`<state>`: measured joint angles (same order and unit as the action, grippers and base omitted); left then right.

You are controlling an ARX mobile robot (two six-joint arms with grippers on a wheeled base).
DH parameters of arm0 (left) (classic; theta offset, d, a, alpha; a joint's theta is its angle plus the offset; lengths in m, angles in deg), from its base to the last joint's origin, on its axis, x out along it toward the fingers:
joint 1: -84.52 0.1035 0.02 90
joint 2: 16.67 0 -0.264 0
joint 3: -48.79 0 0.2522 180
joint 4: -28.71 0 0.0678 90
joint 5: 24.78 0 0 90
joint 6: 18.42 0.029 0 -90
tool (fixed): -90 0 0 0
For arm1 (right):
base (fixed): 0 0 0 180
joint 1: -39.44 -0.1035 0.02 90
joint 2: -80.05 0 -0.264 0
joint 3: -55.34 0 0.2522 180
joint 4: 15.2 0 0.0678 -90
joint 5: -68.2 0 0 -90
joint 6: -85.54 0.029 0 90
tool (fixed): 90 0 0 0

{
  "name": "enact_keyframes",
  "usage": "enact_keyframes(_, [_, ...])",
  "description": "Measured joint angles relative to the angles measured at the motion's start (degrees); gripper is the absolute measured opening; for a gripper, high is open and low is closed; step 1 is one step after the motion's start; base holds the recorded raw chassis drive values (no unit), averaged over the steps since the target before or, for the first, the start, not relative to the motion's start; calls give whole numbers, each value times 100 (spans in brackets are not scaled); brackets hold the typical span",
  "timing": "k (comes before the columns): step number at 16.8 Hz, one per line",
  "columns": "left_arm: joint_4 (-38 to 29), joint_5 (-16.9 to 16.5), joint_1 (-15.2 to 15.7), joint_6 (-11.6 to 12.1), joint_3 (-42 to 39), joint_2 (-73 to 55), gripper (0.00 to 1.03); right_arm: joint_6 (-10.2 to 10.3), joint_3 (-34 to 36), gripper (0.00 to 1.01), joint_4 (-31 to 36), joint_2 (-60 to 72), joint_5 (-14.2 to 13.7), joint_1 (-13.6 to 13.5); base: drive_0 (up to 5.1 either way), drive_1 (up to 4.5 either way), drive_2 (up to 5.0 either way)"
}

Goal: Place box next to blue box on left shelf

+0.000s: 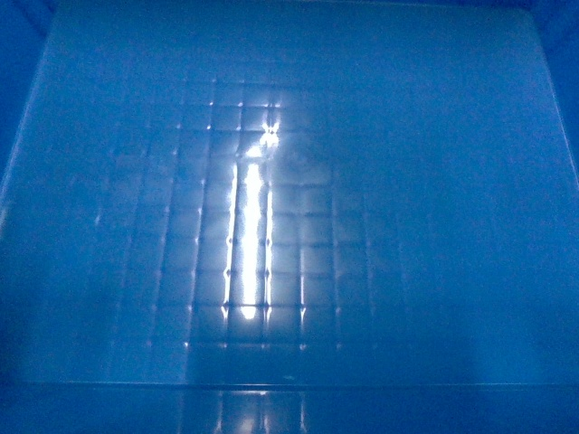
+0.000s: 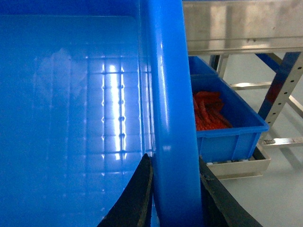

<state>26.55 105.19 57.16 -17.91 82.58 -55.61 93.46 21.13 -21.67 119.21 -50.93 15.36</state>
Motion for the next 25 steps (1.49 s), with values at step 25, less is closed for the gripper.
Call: enact_keyframes(25, [7, -11, 0, 2, -2, -2, 20, 2, 17, 17, 2, 0, 2, 2, 0, 0, 0])
